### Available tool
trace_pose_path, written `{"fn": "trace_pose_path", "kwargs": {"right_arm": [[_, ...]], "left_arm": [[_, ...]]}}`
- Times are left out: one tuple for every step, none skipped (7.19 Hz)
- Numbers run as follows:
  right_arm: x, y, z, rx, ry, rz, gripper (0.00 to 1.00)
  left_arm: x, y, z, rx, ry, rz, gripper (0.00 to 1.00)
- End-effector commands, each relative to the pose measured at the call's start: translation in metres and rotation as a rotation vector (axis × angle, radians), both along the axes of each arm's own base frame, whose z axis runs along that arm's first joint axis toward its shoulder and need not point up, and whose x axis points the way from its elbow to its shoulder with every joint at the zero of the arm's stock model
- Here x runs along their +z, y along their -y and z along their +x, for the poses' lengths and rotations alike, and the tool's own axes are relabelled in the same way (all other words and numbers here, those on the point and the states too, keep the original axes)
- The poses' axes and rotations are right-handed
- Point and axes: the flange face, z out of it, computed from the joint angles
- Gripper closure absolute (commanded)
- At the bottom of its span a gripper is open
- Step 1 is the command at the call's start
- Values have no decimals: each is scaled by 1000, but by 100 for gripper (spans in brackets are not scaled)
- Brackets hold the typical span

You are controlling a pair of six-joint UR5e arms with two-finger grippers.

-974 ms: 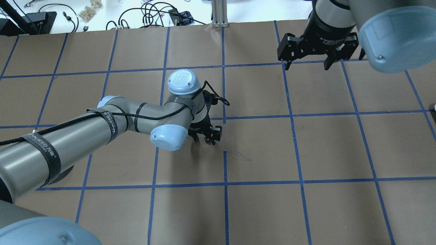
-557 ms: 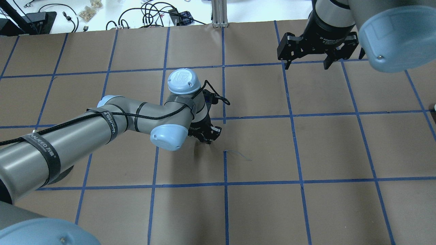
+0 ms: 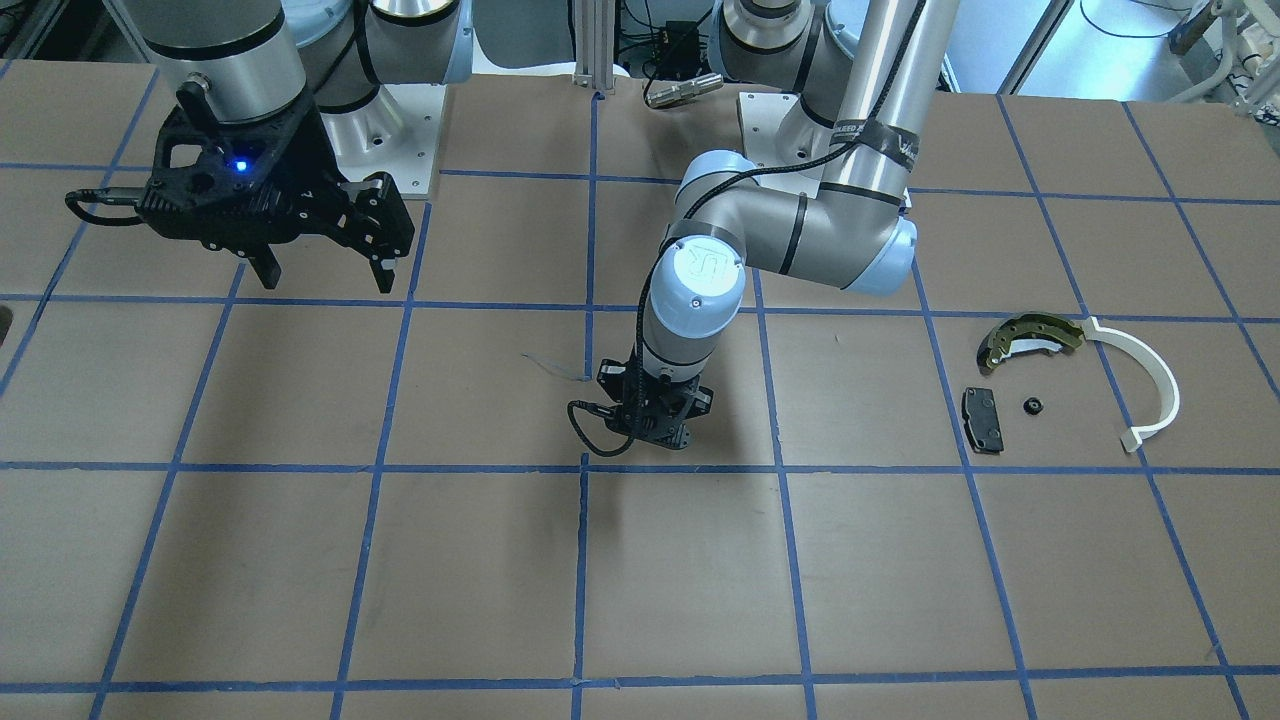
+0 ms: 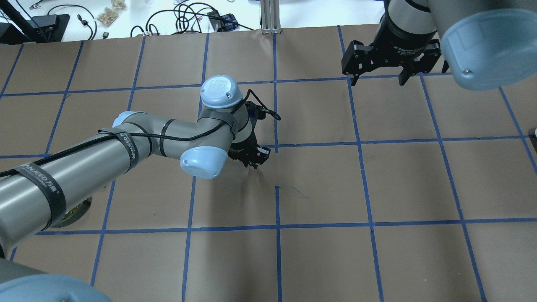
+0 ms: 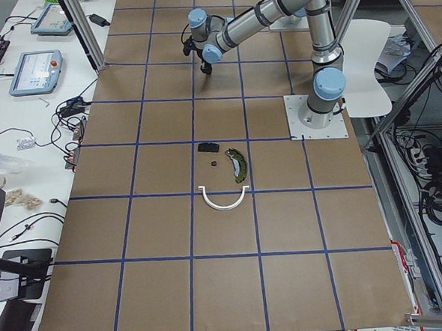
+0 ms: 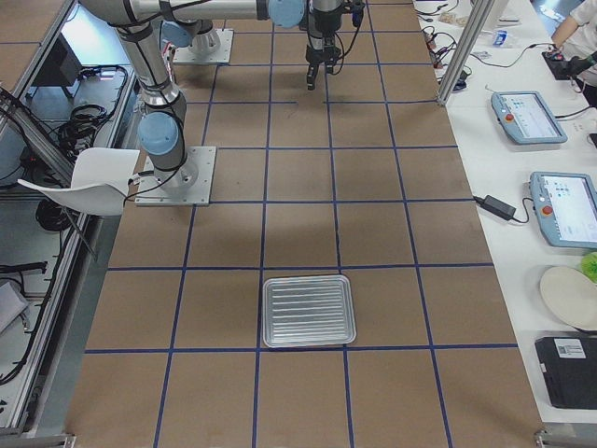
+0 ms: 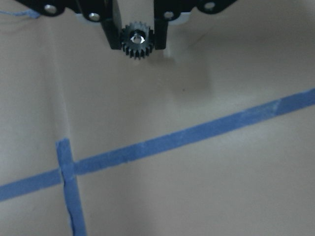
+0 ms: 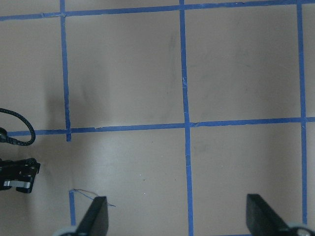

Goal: Place bearing gear from tray to pile

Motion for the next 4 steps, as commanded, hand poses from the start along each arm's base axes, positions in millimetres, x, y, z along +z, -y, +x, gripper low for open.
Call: {"fn": "trace_pose_path", "kwargs": {"right_arm": [[0, 0, 0, 0, -1, 1, 0], [0, 0, 0, -1, 0, 0, 0], [0, 0, 0, 0, 1, -2, 0], [0, 0, 0, 1, 4, -3, 0]], "left_arm": [[18, 36, 69, 91, 1, -5, 100], [30, 56, 109, 127, 6, -25, 100], [39, 69, 157, 144, 30, -26, 100], [56, 76, 197, 133, 63, -58, 100]]}}
